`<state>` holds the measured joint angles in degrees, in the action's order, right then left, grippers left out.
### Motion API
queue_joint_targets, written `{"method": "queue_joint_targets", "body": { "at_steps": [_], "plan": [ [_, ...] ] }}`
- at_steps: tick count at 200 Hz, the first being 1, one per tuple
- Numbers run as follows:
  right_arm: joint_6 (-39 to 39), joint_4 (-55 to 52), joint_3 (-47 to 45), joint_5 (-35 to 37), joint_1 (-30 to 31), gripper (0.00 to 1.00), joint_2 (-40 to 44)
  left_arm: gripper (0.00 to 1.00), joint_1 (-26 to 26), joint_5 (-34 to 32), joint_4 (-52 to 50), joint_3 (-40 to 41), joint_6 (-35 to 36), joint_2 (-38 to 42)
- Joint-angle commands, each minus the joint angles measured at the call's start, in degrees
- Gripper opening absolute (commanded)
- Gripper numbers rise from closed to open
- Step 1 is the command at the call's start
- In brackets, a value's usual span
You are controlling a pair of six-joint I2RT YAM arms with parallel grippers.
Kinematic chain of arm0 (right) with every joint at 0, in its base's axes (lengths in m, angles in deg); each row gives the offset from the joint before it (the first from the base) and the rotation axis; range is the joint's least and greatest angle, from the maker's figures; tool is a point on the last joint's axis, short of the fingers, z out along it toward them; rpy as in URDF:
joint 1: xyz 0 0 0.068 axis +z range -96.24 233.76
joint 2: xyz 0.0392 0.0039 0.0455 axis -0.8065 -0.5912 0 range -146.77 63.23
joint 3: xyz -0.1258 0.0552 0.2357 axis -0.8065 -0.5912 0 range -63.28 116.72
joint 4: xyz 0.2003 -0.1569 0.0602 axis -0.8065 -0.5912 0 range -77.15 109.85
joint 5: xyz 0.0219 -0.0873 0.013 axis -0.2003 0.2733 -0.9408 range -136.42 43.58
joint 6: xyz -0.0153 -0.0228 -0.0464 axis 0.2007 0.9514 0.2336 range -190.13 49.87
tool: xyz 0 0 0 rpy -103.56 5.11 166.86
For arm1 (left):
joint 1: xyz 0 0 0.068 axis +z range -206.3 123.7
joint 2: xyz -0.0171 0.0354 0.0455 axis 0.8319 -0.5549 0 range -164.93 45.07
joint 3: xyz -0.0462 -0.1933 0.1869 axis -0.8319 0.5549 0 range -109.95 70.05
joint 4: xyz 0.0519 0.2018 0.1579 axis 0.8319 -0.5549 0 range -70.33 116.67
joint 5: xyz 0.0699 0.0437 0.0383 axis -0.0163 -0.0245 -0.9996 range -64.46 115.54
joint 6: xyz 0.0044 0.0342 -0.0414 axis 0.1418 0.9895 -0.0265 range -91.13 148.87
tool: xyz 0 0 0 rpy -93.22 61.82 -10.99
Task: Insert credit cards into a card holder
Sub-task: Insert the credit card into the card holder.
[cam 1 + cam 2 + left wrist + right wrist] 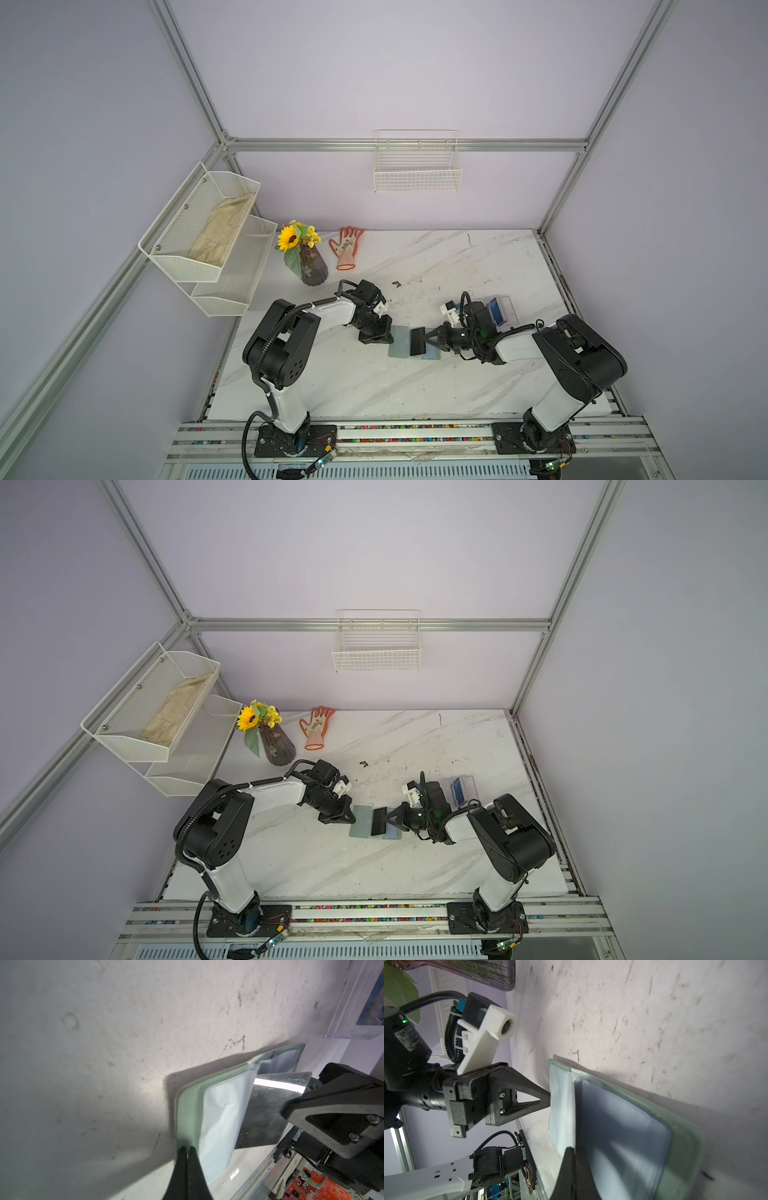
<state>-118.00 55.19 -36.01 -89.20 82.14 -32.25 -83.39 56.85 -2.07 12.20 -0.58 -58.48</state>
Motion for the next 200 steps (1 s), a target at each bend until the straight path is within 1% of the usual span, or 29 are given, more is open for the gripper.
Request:
{"method": "queue_joint_targets", "body": {
  "at_steps": [1,90,133,200],
  "plan": [
    [-1.9,3.0,-0.6,-0.6,-0.2,0.0,0.0,0.0,-0.7,-0.6,-0.1,1.9,-0.5,-1.4],
    [-3.5,2.8,-0.3,-0.8,-0.2,0.0,3.2,0.0,-0.7,-0.8,-0.1,2.0,-0.5,-1.3],
    [-3.6,2.9,-0.6,-0.4,-0.2,0.0,1.7,0.0,-0.7,-0.9,-0.2,2.1,-0.5,-1.2],
    [-5.5,7.3,-1.5,-0.5,0.0,0.0,-1.0,0.0,-0.7,-0.8,0.0,2.1,-0.4,-1.4]
  ]
}}
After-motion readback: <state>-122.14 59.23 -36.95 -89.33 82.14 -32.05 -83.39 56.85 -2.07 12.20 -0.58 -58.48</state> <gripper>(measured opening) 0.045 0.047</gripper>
